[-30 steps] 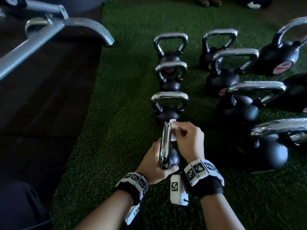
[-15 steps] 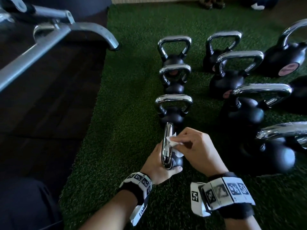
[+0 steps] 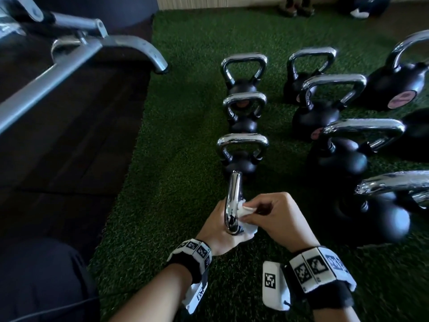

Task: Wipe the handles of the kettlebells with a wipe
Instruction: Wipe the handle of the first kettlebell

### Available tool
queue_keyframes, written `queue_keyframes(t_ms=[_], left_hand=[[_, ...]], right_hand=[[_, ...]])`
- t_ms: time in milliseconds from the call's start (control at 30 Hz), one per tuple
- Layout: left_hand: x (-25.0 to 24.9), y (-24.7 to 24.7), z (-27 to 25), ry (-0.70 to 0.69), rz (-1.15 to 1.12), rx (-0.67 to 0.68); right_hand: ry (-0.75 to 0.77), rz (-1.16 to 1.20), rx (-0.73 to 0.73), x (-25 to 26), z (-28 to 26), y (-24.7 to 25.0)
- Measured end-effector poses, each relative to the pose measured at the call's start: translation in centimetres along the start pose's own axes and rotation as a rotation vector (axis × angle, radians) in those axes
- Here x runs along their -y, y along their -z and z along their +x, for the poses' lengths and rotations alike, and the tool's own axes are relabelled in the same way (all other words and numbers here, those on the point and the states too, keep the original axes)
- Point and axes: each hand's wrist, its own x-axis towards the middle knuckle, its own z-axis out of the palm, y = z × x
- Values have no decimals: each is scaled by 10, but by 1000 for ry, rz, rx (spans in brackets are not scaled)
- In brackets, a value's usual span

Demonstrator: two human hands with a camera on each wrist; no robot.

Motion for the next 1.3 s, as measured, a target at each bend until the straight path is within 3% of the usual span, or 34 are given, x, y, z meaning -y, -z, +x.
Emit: queue_keyframes(t_ms=[133, 300, 433, 533, 733, 800, 900, 1033, 1167, 1300], left_hand=[[8, 1, 2, 38, -76, 13], [10, 4, 2, 55, -97, 33], [12, 5, -1, 36, -42, 52], [14, 8, -1, 83, -23, 151], [28, 10, -5, 73, 26, 129], [34, 9, -9, 67, 101, 126], [42, 8, -11, 17, 198, 114], [42, 8, -10, 61, 181, 113], [41, 7, -13, 61, 242, 113], [34, 9, -9, 41, 228, 143]], right_hand=[[-87, 24, 68, -4, -15, -11], [-74, 54, 37, -13, -15, -15], [-103, -13, 130, -17, -11, -18], [-65, -29, 178, -18, -1, -15], [-68, -174, 327, -12, 8, -18], [-101, -58, 379, -14, 0, -19], [-133, 29, 332, -23, -8, -23], [-168, 143, 359, -31, -7, -26], [-282, 531, 376, -35, -14, -27], [-364, 884, 298, -35, -13, -29]])
